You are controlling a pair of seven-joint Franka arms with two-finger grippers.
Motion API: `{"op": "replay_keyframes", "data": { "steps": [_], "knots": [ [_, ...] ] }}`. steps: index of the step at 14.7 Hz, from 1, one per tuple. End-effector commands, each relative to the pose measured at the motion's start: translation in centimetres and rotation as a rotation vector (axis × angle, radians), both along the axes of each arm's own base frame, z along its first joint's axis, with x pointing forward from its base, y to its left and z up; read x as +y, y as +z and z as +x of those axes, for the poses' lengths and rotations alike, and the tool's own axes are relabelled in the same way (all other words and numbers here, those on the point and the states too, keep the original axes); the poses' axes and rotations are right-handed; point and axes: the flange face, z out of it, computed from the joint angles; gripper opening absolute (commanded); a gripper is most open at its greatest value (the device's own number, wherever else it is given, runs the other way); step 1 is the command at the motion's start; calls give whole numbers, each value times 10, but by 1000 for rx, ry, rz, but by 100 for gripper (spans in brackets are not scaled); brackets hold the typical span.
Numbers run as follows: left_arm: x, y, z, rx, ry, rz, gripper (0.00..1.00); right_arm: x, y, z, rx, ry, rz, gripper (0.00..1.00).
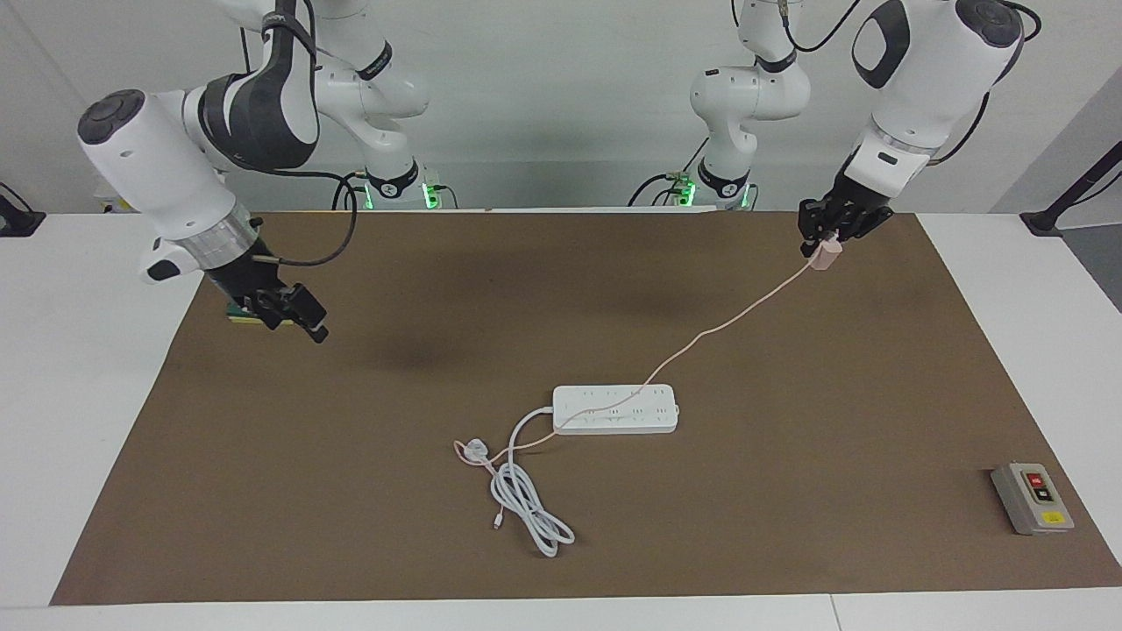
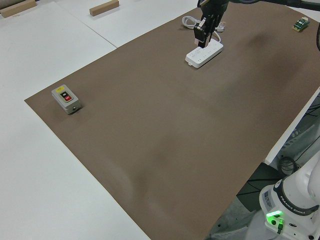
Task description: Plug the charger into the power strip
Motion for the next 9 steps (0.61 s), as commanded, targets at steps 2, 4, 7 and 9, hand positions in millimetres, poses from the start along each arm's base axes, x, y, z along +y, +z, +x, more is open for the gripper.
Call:
{"op": "replay_keyframes", "data": {
  "steps": [2,4,7,9],
  "knots": [
    [11,4,-1,-11,-19,24,0,-10,41,-22,-19,232,-114,100],
    [37,6,-2,-9,-37,27,0,-17,64,-32,11,265,-125,100],
    [96,9,-3,-45,-213,39,0,-23,101,-44,55,322,-116,100],
    [120,11,-3,-49,-238,132,0,-23,113,-52,98,329,-109,100]
  ]
}}
